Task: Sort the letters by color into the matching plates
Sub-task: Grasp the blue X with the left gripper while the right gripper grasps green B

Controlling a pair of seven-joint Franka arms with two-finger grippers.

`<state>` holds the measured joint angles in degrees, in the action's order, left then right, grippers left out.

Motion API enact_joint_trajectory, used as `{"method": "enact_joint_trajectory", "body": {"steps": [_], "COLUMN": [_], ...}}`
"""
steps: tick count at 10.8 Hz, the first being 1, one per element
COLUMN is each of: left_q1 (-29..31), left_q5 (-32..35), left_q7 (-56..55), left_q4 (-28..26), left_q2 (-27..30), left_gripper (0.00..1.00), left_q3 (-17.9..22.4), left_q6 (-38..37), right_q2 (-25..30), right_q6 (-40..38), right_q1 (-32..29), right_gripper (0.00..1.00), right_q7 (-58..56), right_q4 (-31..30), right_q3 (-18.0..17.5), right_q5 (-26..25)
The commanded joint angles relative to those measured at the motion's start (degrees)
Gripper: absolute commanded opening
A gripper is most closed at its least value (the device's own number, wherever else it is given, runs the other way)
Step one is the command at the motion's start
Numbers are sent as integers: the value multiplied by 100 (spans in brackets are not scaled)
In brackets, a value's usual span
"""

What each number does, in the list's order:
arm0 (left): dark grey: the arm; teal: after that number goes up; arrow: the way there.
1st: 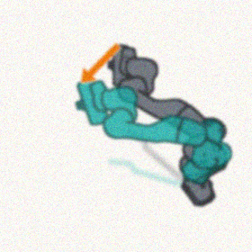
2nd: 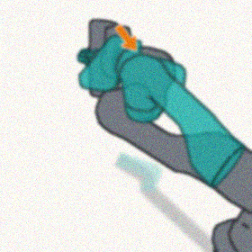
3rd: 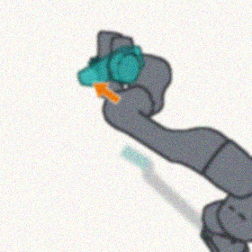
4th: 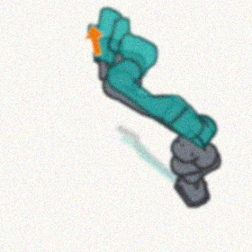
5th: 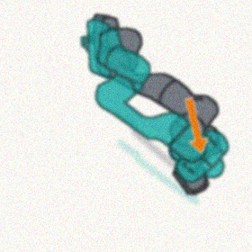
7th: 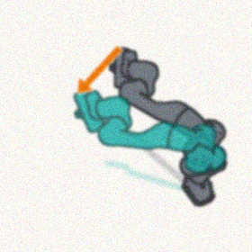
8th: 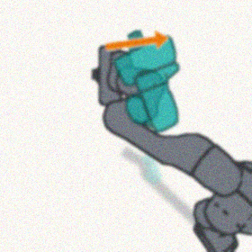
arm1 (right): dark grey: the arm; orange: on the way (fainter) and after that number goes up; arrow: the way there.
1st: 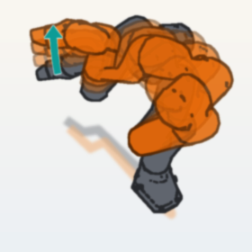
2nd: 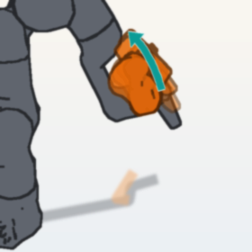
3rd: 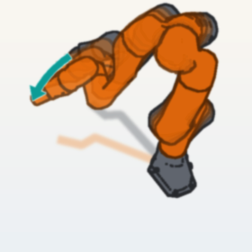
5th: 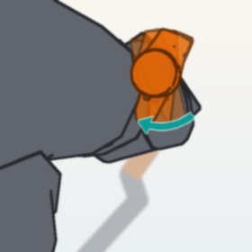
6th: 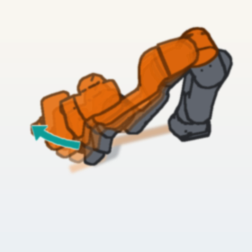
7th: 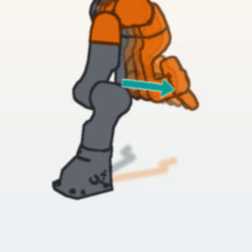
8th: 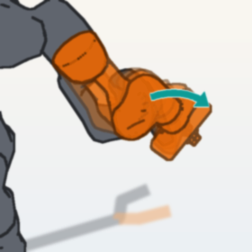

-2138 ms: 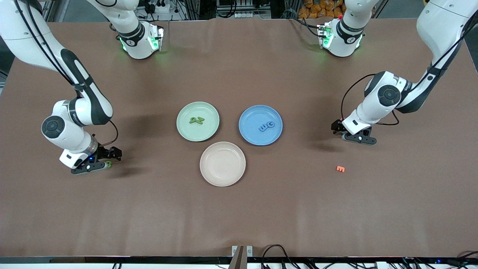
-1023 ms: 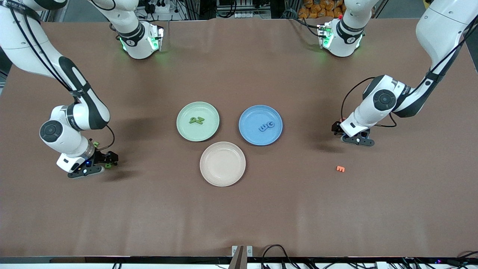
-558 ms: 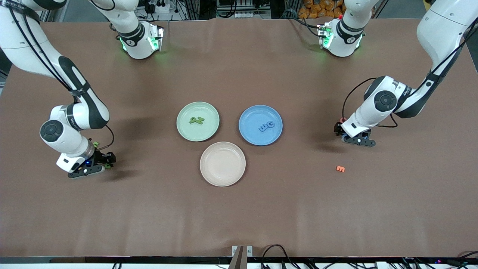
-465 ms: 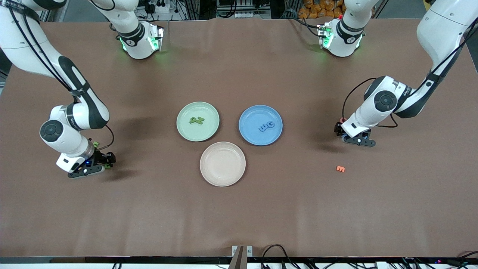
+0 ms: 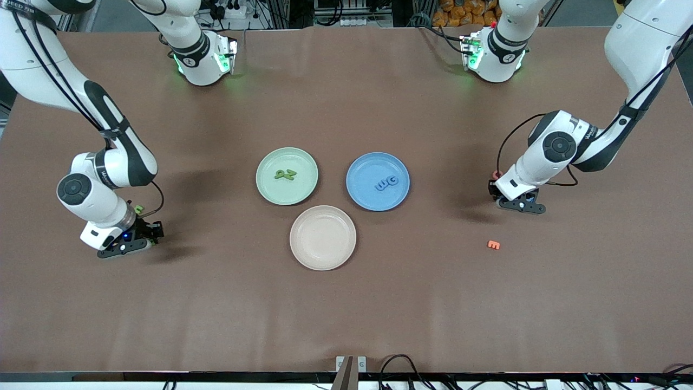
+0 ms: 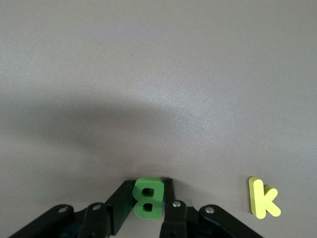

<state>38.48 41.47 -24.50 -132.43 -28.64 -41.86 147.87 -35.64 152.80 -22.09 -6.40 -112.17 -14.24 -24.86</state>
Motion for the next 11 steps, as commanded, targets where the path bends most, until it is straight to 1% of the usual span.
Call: {"method": "enact_joint_trajectory", "body": {"steps": [1, 3, 5, 8, 9, 11], "left_q1": [-51, -51, -121, -174, -261, -734], "left_q5": [230, 230, 169, 46, -190, -498], "left_q7": [-81, -98, -133, -230, -335, -694], "left_q4": [173, 253, 253, 630, 735, 1139], "left_q2": [-46, -2, 77, 69, 77, 69], "left_gripper": [0, 0, 0, 0, 0, 0], "left_q3": [20, -15, -93, -444, -585, -656], "left_q6": [-126, -188, -232, -916, -1118, -1794], "right_q2": [-57, -13, 92, 163, 181, 277], "right_q6": [13, -40, -57, -154, -215, -451], "right_q1": [-164, -217, -226, -226, -217, -200], "right_gripper": [16, 10, 10, 10, 10, 10], "right_q7": [33, 33, 51, 400, 550, 814], "right_q4": [-7, -7, -7, -15, -16, -24], "right_q3": [-97, -106, -123, -211, -246, -360], "right_q5": [-169, -160, -125, -107, -107, -107]}}
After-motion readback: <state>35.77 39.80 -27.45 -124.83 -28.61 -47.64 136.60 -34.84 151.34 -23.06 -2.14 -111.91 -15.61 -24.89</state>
